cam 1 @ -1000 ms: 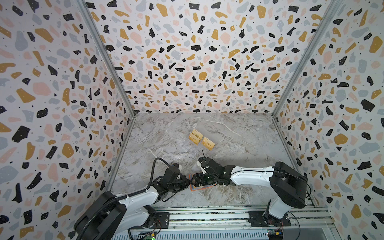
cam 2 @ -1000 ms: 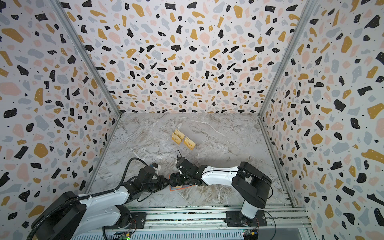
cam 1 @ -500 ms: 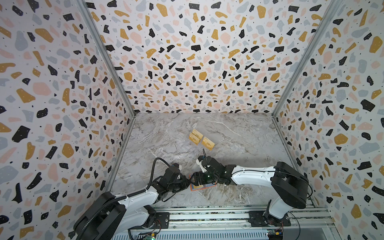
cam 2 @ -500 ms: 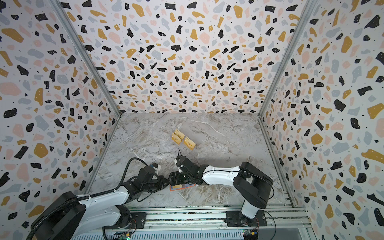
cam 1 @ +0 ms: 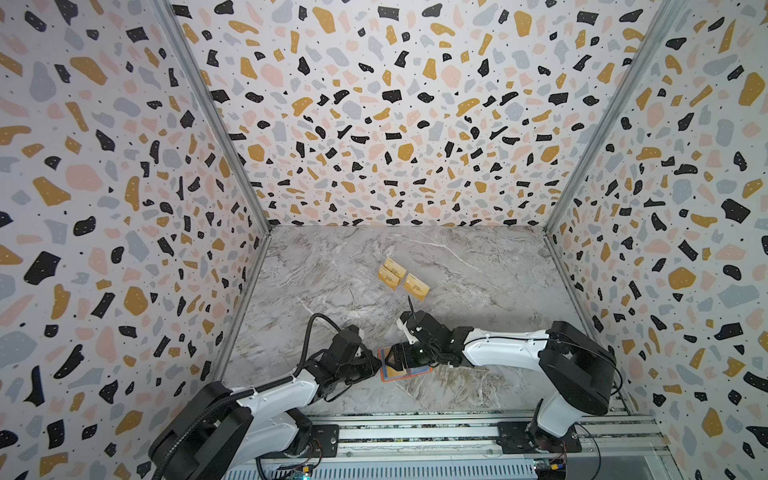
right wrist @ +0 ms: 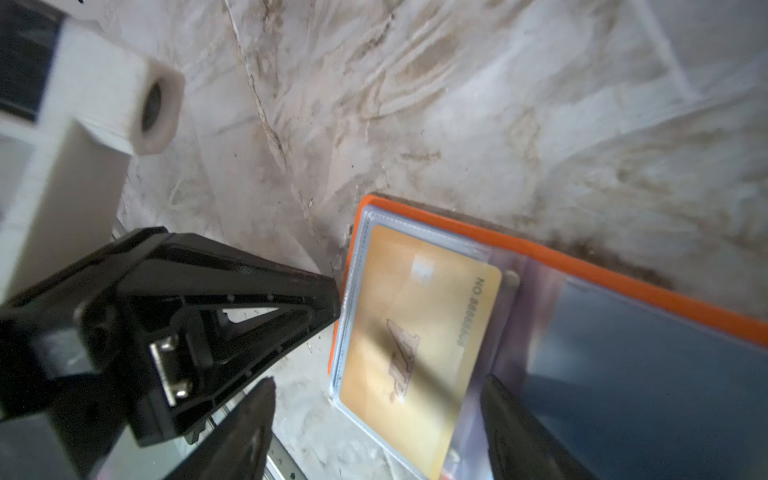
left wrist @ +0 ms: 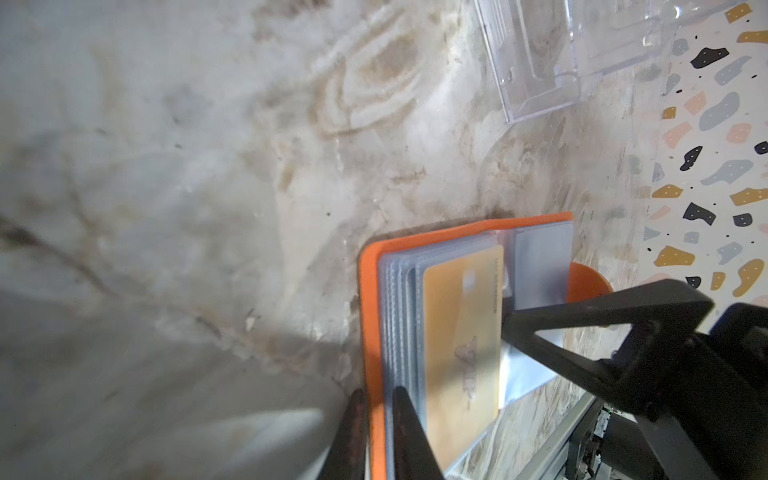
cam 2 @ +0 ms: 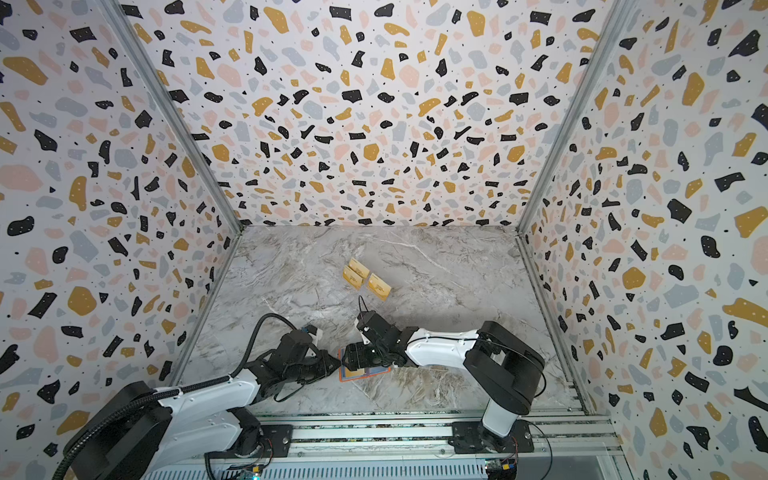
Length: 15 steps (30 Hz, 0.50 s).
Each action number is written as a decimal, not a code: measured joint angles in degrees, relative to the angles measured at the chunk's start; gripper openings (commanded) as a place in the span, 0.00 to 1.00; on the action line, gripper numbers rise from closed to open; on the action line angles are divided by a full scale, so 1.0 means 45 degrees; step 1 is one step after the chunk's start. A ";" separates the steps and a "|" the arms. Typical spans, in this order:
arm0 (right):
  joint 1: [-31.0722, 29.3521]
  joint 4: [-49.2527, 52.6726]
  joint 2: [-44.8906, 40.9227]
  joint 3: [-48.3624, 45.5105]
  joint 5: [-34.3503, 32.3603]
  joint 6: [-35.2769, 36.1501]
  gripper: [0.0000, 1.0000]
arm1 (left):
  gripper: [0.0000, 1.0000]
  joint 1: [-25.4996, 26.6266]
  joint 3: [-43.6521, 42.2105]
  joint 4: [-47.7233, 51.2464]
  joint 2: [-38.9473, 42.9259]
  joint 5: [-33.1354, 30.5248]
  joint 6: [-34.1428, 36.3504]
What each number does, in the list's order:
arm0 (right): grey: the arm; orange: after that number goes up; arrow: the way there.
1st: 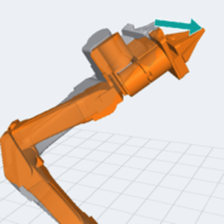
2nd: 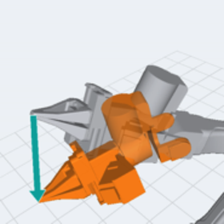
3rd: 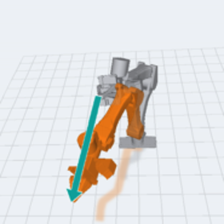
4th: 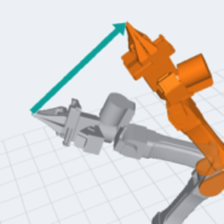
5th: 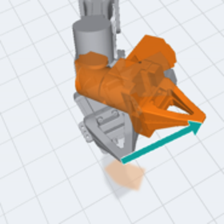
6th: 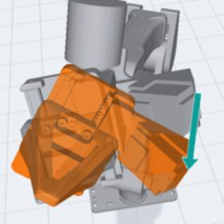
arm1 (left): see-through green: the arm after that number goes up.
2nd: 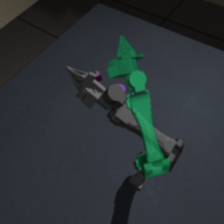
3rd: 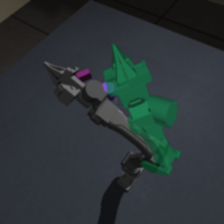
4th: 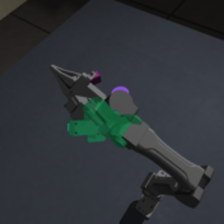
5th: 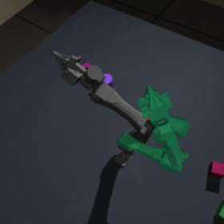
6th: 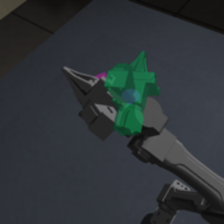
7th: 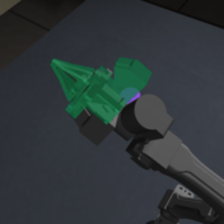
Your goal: Put the credit cards into the card holder
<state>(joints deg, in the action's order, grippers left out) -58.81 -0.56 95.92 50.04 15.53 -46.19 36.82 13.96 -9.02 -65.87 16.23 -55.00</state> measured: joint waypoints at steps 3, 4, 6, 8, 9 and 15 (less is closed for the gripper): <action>-0.0141 -0.0063 0.0039 0.0000 0.0029 -0.0024 0.77 | 0.16 0.0000 0.0034 -0.0010 -0.0063 0.0005 0.0034; -0.0180 -0.0092 0.0039 0.0000 0.0029 -0.0049 0.77 | 0.16 0.0000 0.0034 -0.0024 -0.0083 0.0005 0.0044; -0.0219 -0.0121 0.0039 0.0000 0.0029 -0.0063 0.77 | 0.16 0.0000 0.0044 -0.0034 -0.0102 0.0010 0.0049; -0.0238 -0.0146 0.0058 0.0005 0.0024 -0.0083 0.77 | 0.16 0.0000 0.0053 -0.0058 -0.0126 0.0010 0.0049; -0.0253 -0.0170 0.0097 0.0015 0.0024 -0.0083 0.77 | 0.16 0.0000 0.0063 -0.0078 -0.0146 0.0010 0.0049; -0.0369 -0.0141 0.0296 0.0175 0.0015 -0.0053 0.77 | 0.17 0.0000 0.0083 -0.0058 -0.0146 0.0005 0.0053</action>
<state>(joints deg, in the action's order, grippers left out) -60.47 -1.19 97.25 50.83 15.59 -46.44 36.82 14.33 -9.28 -66.52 16.25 -54.76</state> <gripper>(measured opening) 0.767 0.160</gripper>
